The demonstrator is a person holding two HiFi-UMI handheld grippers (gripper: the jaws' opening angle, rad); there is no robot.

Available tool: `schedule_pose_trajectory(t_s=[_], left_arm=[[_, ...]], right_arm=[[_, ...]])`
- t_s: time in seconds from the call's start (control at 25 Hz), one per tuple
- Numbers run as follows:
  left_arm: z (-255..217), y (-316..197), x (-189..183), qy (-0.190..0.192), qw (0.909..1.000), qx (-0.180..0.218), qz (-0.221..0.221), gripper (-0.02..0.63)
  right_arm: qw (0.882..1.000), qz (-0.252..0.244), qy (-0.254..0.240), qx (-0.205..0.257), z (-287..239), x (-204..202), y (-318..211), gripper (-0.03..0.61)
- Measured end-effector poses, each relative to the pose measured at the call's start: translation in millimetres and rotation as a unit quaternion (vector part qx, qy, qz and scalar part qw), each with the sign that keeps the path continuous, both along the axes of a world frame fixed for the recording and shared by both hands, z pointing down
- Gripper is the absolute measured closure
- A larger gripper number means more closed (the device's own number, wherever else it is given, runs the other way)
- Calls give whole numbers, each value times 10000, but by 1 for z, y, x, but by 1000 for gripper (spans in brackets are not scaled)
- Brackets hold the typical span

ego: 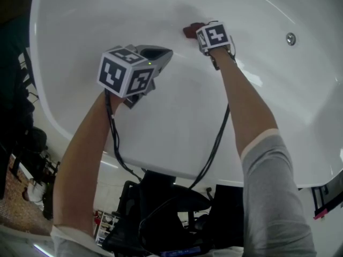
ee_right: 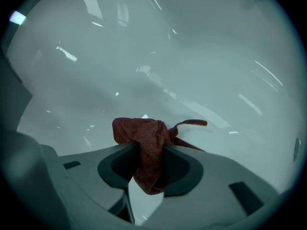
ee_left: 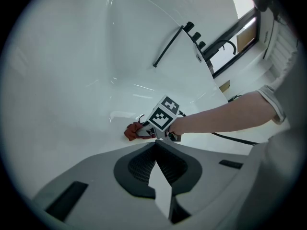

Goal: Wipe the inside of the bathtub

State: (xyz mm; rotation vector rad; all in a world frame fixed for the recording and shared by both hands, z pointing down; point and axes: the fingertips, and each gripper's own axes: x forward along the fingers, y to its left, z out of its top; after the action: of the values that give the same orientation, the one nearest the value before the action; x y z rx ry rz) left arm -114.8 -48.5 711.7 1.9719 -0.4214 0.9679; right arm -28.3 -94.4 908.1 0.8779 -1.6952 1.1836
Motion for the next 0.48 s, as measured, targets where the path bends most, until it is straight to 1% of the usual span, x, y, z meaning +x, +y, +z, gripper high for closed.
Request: schedule_pose_trajectory(t_s=[0.04,0.08,0.12,0.16,0.24,0.28,0.36,0.44,0.48], left_arm=[[0,0,-1,-9,10000,-4,-12,606],[1,0,-2,-13,10000,-13,-34,606],[1,0,-2,-14,10000,-27,-58,606],[1,0,-1,-12,10000,-46,-79,606],[2,0,0,-15,9999,-78,-111,606],[1,-1,-1,-21,9999,-80,-122,606],[0,-3,-1,-35,9999,-65,-129,606],[-2,-3,0,-46,9999,-47,-117,606],[-3,-3,1,-49,9999,-42,-108,606]], right_arm=[[9996,-118,-173,211,-5,-13,-7,443],[9988,-276,-249,317,-8,-22,-9,443],[9984,-467,-139,274,-9,-22,-5,443],[9976,-679,110,122,-8,-16,4,443],[9915,-1110,609,-290,-6,-4,27,443],[9882,-1297,688,-446,-6,-6,37,443],[9852,-1522,570,-545,-6,-20,47,443],[9853,-1566,467,-502,-6,-27,51,443],[9855,-1558,472,-476,-6,-24,52,443]])
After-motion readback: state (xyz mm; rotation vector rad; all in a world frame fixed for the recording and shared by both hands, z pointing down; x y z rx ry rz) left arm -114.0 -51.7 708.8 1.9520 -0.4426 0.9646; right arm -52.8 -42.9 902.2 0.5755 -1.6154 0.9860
